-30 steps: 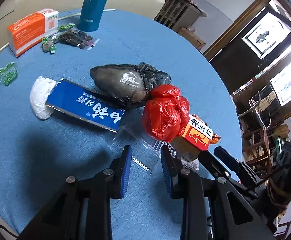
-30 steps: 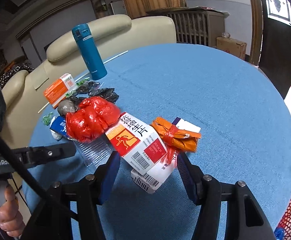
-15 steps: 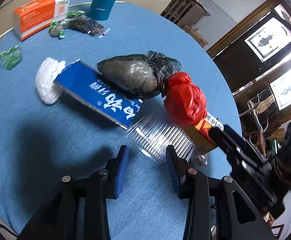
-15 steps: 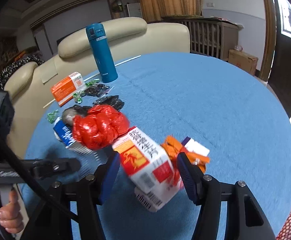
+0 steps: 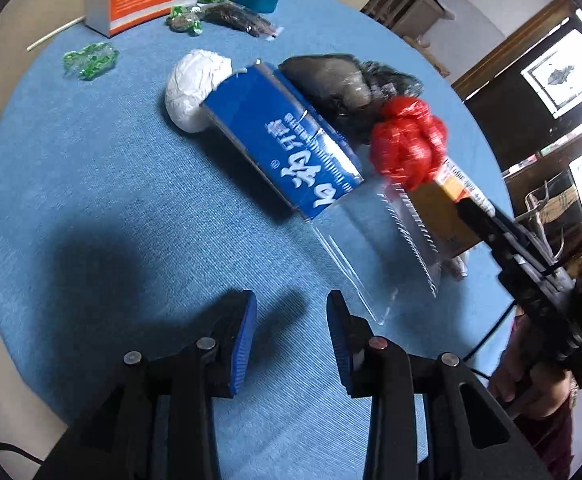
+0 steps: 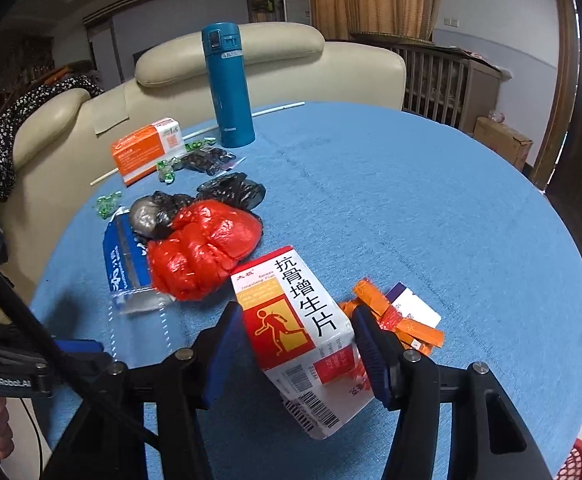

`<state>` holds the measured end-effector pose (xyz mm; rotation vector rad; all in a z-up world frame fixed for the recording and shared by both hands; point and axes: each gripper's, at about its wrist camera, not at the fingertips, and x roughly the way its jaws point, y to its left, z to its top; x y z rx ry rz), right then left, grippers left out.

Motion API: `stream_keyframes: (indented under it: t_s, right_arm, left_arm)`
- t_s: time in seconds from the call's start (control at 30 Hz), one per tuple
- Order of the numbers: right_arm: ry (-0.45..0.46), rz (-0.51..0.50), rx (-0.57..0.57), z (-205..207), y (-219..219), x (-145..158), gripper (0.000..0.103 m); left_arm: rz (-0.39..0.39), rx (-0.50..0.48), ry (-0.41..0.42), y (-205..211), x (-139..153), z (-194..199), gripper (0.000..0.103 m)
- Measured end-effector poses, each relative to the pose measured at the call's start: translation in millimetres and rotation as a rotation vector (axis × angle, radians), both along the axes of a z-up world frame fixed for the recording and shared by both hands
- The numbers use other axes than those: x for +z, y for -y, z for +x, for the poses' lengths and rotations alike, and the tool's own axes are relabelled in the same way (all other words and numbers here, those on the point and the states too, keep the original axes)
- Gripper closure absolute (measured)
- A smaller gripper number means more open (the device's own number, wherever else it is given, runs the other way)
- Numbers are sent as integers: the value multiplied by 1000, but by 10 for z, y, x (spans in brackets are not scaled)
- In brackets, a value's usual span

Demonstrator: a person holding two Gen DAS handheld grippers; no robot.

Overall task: Collect trash
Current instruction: 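Close the left tool on the clear plastic tray and lift it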

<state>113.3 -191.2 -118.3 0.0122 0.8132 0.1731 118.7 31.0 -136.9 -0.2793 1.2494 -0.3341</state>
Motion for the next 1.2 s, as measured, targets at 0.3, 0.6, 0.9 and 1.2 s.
stream_keyframes:
  t_s: [0.3,0.6,0.9,1.2]
  right_arm:
    - [9,2,-25,-290,73,40,49]
    - [-10,60,-63,-842,365,13,76]
    - [-48,148,-96,-986,635,-34,73]
    - [-14,146,-139,-985,567,95,25]
  left_arm:
    - [7,-16,104,263,418,-30,40]
    - [36,-9,23,668,175,209,40]
    - [-14,-57,67,502,149,44,52]
    - [-13,-24,32,24,128,-161,52]
